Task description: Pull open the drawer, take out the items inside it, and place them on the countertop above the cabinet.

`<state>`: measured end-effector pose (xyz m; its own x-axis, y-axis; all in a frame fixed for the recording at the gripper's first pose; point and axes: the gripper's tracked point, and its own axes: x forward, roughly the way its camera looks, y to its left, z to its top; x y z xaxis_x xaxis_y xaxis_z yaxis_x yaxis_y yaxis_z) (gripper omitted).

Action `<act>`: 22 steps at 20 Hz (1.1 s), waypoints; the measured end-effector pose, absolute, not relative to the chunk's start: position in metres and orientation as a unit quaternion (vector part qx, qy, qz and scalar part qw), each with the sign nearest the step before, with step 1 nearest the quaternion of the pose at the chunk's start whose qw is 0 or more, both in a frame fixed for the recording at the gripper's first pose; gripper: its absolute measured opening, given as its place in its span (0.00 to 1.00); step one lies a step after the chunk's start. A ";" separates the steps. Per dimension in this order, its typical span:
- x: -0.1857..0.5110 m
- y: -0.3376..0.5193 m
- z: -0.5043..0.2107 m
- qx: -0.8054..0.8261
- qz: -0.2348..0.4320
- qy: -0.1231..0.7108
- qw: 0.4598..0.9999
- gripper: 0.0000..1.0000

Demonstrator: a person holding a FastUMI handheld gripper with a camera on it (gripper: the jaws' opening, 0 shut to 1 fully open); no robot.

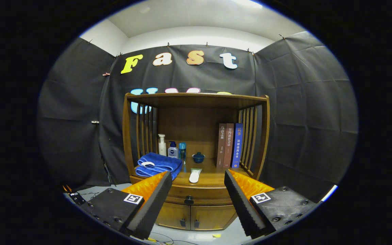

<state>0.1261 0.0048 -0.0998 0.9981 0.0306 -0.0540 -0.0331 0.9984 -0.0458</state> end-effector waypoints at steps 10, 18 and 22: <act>0.123 -0.001 -0.095 -0.006 0.007 0.018 1.000 1.00; 0.122 -0.004 -0.097 -0.009 0.002 0.020 1.000 1.00; 0.121 -0.007 -0.095 -0.006 -0.002 0.018 1.000 0.99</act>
<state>0.1210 -0.0072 -0.0949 0.9994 -0.0034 -0.0357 0.0029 0.9999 -0.0120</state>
